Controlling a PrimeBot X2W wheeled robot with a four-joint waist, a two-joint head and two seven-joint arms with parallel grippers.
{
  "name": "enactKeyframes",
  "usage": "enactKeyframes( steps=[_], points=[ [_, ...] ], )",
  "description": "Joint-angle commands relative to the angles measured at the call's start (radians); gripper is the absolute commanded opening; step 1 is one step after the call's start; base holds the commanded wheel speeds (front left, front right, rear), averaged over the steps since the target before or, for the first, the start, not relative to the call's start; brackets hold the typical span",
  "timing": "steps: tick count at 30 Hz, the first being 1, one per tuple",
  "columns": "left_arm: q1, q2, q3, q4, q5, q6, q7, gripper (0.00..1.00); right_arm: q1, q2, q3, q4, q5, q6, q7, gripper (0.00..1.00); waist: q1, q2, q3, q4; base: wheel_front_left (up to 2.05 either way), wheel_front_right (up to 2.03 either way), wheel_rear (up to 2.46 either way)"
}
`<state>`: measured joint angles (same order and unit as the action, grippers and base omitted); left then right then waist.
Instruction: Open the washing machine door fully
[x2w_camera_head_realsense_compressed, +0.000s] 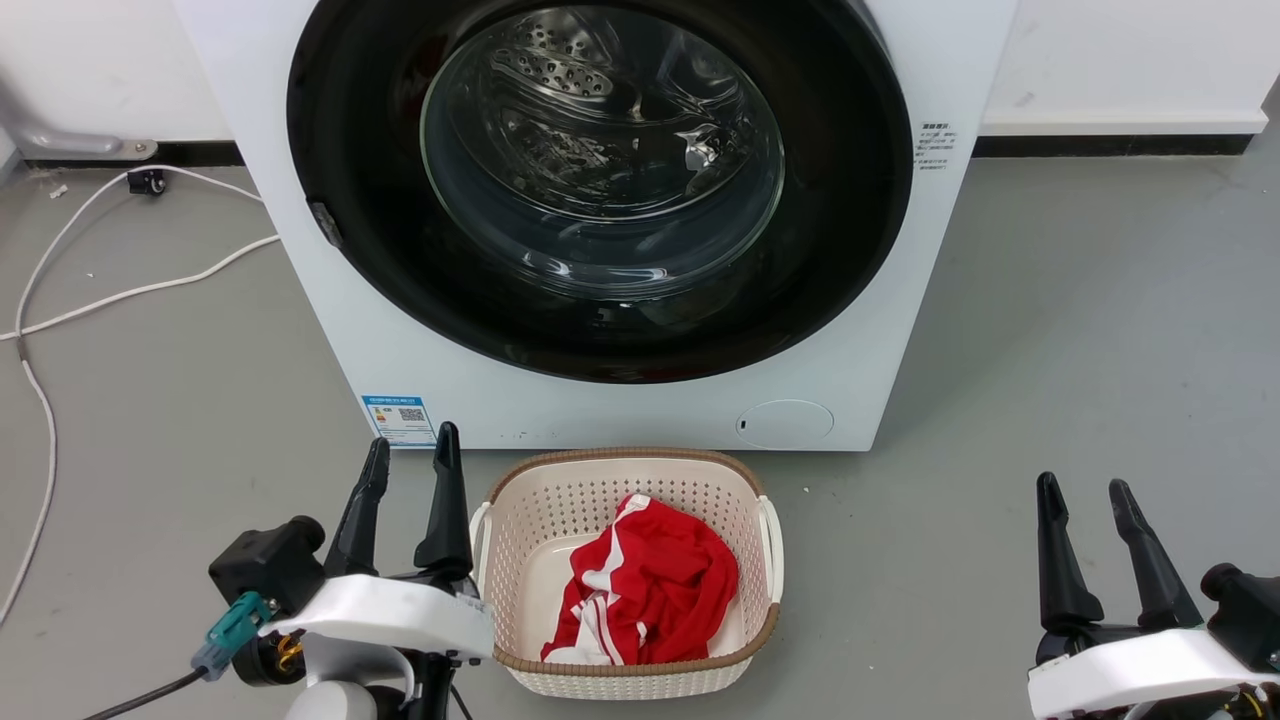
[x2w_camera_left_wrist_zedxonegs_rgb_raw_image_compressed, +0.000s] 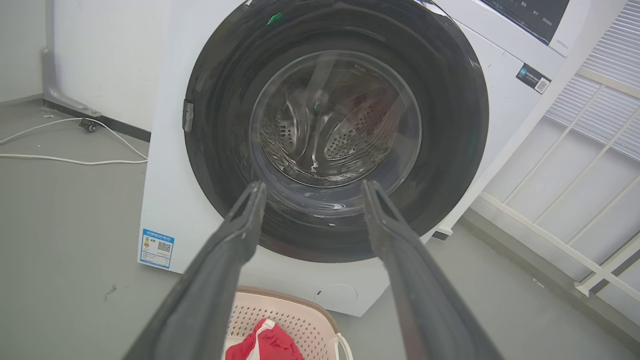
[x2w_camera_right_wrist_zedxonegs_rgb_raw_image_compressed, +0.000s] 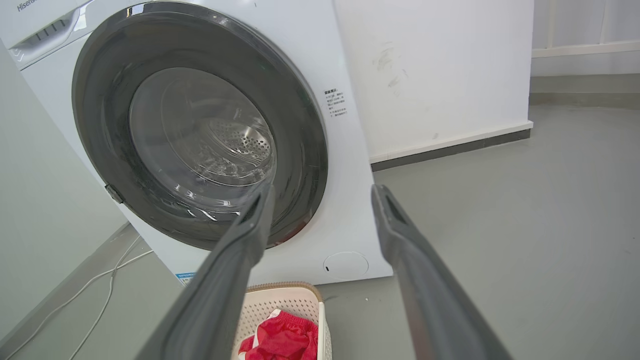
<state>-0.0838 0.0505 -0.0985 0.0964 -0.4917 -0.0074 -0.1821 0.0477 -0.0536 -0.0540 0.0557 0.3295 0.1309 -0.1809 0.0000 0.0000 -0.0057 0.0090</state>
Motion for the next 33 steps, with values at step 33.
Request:
enactKeyframes(
  steps=[33],
  points=[
    [0.012,0.000,-0.044,0.023,0.340,0.027,-0.073,1.00,0.035,0.005,-0.002,-0.037,-0.294,0.000,-0.029,1.00,0.0000,0.0000,-0.003,0.017,0.00,0.00,0.00]
  ],
)
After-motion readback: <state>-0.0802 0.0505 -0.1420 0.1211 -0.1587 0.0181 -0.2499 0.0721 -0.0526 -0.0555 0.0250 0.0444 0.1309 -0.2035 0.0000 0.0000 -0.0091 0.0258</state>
